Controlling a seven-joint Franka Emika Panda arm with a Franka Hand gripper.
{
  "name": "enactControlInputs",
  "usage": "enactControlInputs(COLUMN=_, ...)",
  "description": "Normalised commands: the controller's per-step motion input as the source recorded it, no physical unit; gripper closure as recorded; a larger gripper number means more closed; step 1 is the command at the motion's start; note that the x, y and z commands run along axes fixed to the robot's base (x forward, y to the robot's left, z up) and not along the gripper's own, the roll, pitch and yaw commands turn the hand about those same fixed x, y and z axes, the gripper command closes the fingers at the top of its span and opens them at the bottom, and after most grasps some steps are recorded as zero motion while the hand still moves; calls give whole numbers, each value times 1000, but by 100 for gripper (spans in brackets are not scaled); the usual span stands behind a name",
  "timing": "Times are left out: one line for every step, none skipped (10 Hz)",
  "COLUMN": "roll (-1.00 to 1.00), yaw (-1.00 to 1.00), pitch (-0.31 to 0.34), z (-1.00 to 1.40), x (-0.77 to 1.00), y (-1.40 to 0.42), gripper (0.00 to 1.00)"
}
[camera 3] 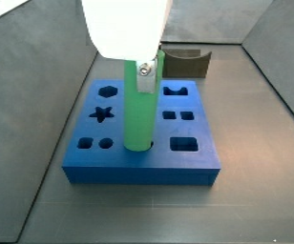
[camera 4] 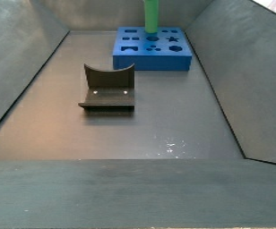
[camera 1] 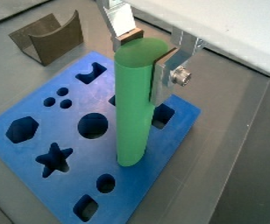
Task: Pick up the oval object. Move up. Move to above the board. Insert the oval object.
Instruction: Insert the oval object.
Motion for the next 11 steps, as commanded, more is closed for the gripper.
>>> enactControlInputs(roll=63, yaw=74, pitch=-11, z=-677, x=0, y=-240, gripper=100)
enactControlInputs(roll=149, yaw=66, pitch=0, z=-1000, x=0, y=-417, gripper=100)
enactControlInputs(roll=141, yaw=46, pitch=0, z=-1000, x=0, y=-469, gripper=100)
enactControlInputs(roll=139, yaw=66, pitch=0, z=-1000, x=26, y=-463, gripper=100)
enactControlInputs(roll=120, yaw=109, pitch=0, z=-1000, x=66, y=-320, gripper=100)
enactControlInputs(roll=131, yaw=40, pitch=0, z=-937, x=0, y=-131, gripper=100)
enactControlInputs(roll=163, yaw=31, pitch=0, z=-1000, x=0, y=-229, gripper=100)
enactControlInputs(roll=166, yaw=40, pitch=0, z=-1000, x=0, y=-240, gripper=100)
enactControlInputs(roll=0, yaw=0, pitch=-3, z=-180, x=-60, y=0, gripper=100)
enactControlInputs(roll=0, yaw=0, pitch=-17, z=0, x=0, y=0, gripper=100)
enactControlInputs(roll=10, yaw=-71, pitch=0, z=0, x=-86, y=6, gripper=100)
